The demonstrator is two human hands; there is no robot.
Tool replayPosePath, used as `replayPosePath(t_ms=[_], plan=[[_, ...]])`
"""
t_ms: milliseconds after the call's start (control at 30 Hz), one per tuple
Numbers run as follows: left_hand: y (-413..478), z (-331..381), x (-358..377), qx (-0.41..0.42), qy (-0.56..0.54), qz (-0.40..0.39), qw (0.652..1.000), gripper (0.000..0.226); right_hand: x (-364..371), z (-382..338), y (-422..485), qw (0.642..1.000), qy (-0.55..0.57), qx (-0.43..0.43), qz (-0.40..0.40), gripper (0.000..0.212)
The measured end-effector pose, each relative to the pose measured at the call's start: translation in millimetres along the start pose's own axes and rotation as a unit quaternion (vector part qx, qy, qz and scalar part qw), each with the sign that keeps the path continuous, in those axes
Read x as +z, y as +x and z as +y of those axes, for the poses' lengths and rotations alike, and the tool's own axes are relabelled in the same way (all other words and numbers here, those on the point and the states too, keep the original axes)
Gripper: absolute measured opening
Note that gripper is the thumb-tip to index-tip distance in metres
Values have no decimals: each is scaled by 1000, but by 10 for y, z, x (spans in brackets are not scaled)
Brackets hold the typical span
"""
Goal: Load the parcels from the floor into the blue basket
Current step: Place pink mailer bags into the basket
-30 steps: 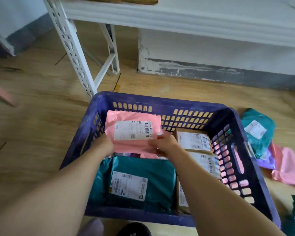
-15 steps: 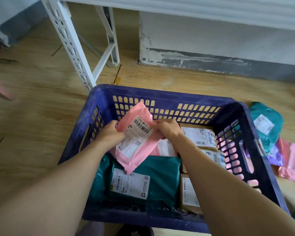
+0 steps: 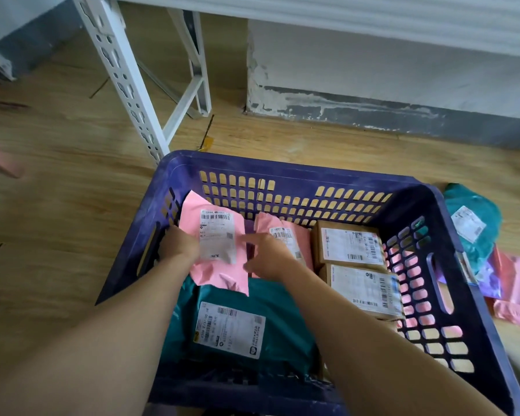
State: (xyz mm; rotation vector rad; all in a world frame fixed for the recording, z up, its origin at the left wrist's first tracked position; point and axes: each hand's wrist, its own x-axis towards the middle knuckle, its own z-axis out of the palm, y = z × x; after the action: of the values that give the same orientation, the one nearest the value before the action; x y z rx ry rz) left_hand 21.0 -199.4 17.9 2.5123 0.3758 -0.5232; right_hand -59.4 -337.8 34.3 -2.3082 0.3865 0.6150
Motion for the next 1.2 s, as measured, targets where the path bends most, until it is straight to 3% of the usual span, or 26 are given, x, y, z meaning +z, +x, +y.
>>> replayPosePath(t_ms=[100, 400, 533, 600, 667, 767, 833, 900, 967, 1200], plan=[[-49, -21, 52, 15, 15, 5, 1000, 42, 167, 43, 4, 992, -112, -38, -42, 71], [-14, -64, 135, 197, 105, 56, 973, 24, 194, 209, 44, 979, -192, -63, -15, 73], [-45, -167, 171, 260, 119, 85, 954, 45, 183, 223, 52, 983, -176, -56, -9, 64], [-53, -185, 134, 341, 168, 110, 918, 56, 154, 197, 57, 989, -134, -49, 40, 54], [-85, -175, 87, 401, 252, 71, 878, 50, 99, 183, 66, 988, -102, -24, 115, 51], [-156, -193, 66, 368, 322, -113, 865, 66, 41, 246, 83, 972, -158, 18, 172, 45], [-170, -208, 85, 348, 377, -182, 839, 88, 40, 309, 66, 976, -181, 42, 110, 41], [-140, -203, 129, 348, 415, -178, 822, 91, 76, 367, 47, 980, -194, 45, -9, 53], [-97, -194, 205, 339, 408, -176, 829, 90, 103, 389, 24, 975, -202, 34, -86, 70], [-63, -222, 404, 270, 372, -197, 866, 87, 182, 462, 30, 966, -230, 27, -118, 63]])
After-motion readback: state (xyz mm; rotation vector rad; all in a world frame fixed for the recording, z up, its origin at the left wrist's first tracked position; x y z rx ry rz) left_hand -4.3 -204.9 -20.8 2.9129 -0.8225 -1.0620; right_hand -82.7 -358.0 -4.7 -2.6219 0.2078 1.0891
